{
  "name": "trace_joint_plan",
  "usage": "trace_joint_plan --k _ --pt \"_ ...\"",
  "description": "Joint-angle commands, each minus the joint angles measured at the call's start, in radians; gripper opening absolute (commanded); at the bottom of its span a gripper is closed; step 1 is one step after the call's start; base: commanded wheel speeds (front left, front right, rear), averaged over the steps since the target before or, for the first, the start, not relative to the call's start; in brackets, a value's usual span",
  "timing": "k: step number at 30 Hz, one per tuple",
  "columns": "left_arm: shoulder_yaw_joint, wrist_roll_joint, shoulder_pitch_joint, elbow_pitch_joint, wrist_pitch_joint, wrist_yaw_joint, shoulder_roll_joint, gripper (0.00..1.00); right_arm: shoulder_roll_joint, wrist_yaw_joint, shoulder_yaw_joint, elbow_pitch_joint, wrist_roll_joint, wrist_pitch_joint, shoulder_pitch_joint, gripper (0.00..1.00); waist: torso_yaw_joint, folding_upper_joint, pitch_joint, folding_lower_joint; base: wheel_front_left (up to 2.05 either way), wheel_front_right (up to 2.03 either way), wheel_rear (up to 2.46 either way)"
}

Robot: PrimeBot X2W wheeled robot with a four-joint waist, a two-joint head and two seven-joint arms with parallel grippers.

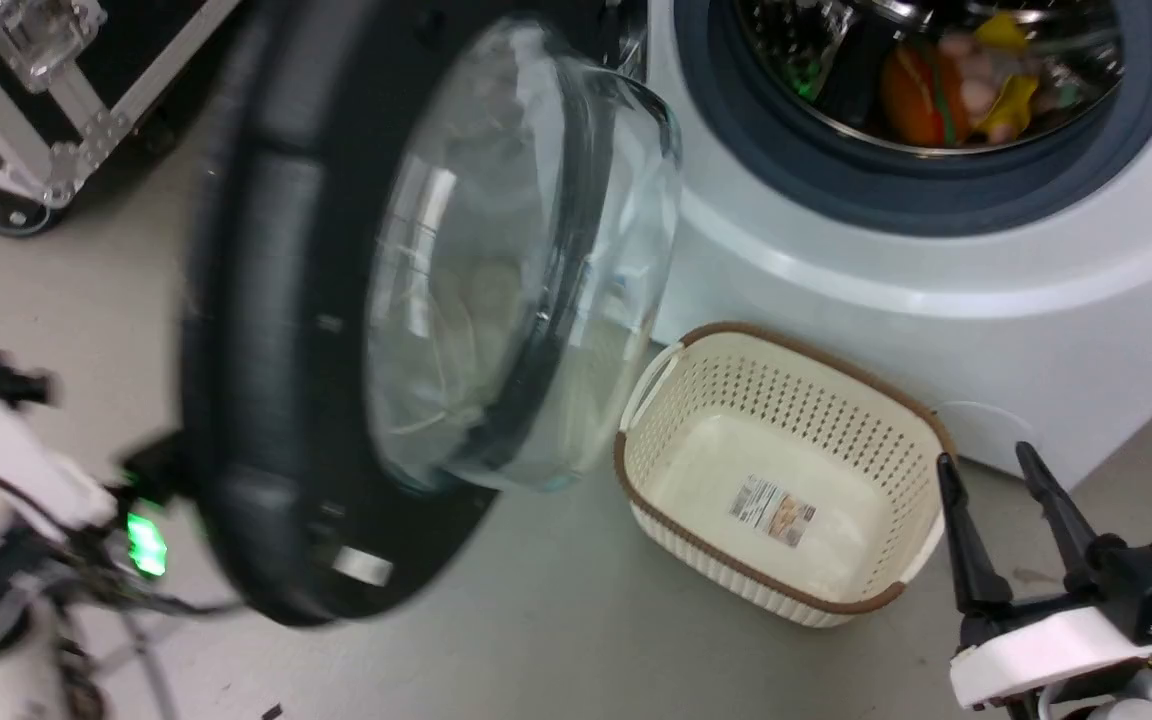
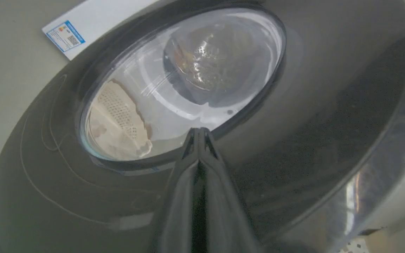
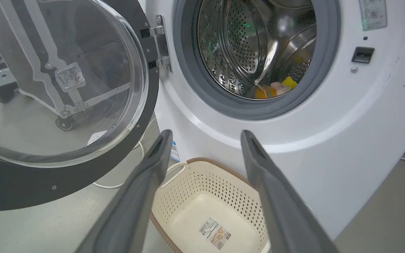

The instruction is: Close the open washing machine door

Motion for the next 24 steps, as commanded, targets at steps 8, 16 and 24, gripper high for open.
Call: trace_joint_plan --k 8,16,24 --pt "-0.149 -0.042 0.195 -0.180 -0.044 0.017 -0.122 0.00 0.004 0.001 -0.032 0.046 0.059 -0.015 0.001 1.00 -0.085 0.0000 -0.062 0.0001 0.00 0.00 0.00" --pt "-0.423 -0.208 0.291 -0.157 -0.306 -0.027 -0.126 0.00 0.004 0.001 -0.050 0.048 0.052 -0.018 -0.008 1.00 -0.233 0.0000 -0.058 0.0001 0.00 0.00 0.00" --pt "-0.628 -0.282 0.212 -0.083 -0.578 -0.054 -0.126 0.00 0.004 0.001 -0.053 0.030 0.044 -0.018 -0.020 1.00 -0.409 0.0000 0.001 0.0001 0.00 0.00 0.00"
